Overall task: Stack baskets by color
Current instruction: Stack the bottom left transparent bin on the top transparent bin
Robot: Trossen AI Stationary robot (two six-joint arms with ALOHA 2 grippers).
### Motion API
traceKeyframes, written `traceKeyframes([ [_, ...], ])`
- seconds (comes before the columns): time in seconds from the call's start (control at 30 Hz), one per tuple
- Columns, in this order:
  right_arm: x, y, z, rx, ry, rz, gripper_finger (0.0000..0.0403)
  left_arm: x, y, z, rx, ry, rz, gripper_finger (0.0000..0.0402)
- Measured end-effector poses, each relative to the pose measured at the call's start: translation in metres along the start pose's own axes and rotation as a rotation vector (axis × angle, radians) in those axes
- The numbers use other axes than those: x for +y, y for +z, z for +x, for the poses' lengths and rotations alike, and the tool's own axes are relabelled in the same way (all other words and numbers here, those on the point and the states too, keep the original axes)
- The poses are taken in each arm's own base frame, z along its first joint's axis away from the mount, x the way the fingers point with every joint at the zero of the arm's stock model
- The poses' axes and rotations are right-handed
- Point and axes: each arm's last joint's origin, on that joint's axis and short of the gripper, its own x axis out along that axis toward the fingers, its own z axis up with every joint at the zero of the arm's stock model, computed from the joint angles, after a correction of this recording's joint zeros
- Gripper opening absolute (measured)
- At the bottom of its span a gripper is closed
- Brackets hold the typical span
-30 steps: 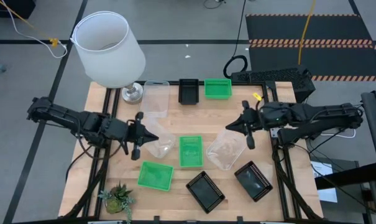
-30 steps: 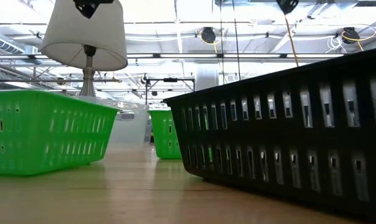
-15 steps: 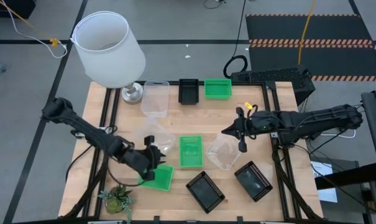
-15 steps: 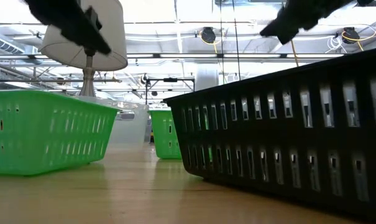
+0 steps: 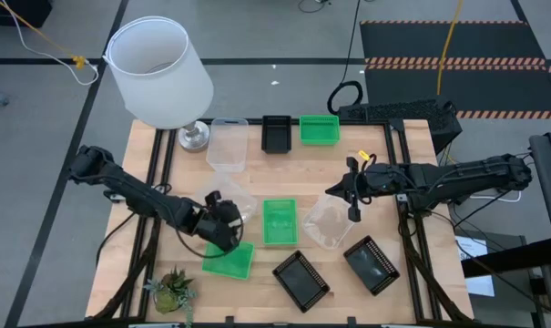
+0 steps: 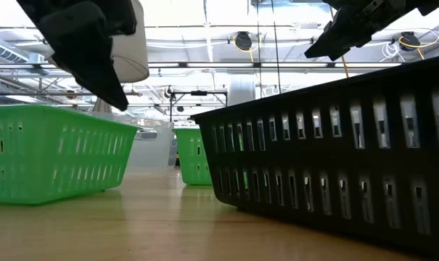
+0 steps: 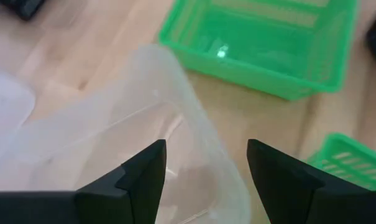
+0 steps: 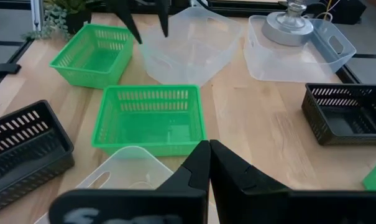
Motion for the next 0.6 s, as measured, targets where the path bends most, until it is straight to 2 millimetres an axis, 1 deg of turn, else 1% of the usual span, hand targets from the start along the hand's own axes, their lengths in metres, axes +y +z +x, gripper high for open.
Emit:
traceKeyframes([
  [0.13, 0.0, -0.002, 0.0, 0.017, 0.002, 0.001, 0.0002, 0.005, 0.004, 0.004, 0.02, -0.019, -0.024, 0.0214],
  [0.23, 0.0, -0.004, 0.0, 0.037, 0.003, 0.029, 0.0002, 0.007, 0.007, 0.006, 0.031, -0.029, -0.046, 0.0186],
  [0.4, 0.0, -0.006, 0.0, 0.058, 0.002, 0.058, 0.0002, 0.008, 0.007, 0.007, 0.038, -0.031, -0.048, 0.013],
  [0.47, 0.0, -0.007, 0.0, 0.073, 0.002, 0.069, 0.0002, 0.006, 0.005, 0.011, 0.049, -0.029, -0.046, 0.0109],
  [0.6, 0.0, -0.009, 0.0, 0.092, 0.0, 0.089, 0.0002, 0.002, 0.001, 0.019, 0.078, -0.022, -0.036, 0.0088],
])
